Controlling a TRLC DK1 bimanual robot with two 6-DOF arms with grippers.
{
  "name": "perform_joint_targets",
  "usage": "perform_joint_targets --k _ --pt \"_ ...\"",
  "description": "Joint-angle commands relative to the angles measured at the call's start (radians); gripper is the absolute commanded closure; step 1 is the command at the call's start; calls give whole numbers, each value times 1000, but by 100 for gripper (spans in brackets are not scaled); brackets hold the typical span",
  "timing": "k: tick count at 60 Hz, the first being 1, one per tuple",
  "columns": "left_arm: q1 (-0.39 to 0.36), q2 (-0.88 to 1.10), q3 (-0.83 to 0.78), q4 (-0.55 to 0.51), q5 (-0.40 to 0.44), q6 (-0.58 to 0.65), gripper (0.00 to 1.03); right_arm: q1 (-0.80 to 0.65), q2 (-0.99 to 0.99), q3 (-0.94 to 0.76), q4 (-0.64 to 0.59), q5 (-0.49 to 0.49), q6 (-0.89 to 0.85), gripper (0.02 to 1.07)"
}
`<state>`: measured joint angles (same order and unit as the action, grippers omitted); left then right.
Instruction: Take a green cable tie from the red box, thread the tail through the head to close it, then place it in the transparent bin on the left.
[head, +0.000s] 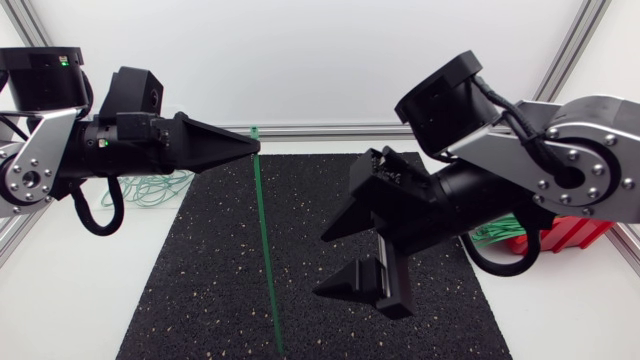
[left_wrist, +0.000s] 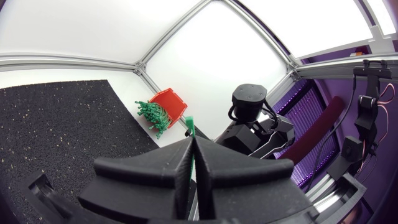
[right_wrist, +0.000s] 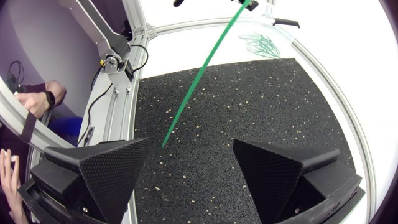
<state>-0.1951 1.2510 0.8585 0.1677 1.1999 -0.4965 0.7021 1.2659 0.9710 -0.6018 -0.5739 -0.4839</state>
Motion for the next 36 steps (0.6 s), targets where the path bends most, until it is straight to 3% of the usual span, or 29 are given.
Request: perform_joint_targets --k 1,6,9,12,15,18,23,29,36 --pt "14 8 -18 -2 20 9 99 27 16 -6 -18 5 -79 7" --pt "23 7 -26 -2 21 9 99 22 58 40 -131 -63 -104 7" --pt "25 7 -29 -2 21 10 99 5 55 32 -113 -41 -116 7" --pt "26 5 -33 -2 20 10 99 31 -2 -26 7 54 -105 7" --pt "29 5 -35 0 20 10 99 39 -5 -22 -30 108 -108 7" --pt "29 7 -36 -2 20 10 99 40 4 -17 -46 241 -105 7" --pt "28 7 -35 -4 20 9 99 39 39 12 -153 226 -145 7" --pt "25 18 -24 -25 18 7 99 63 49 17 -158 269 -139 7" --pt "20 44 1 -77 20 6 99 74 53 6 -148 247 -208 7"
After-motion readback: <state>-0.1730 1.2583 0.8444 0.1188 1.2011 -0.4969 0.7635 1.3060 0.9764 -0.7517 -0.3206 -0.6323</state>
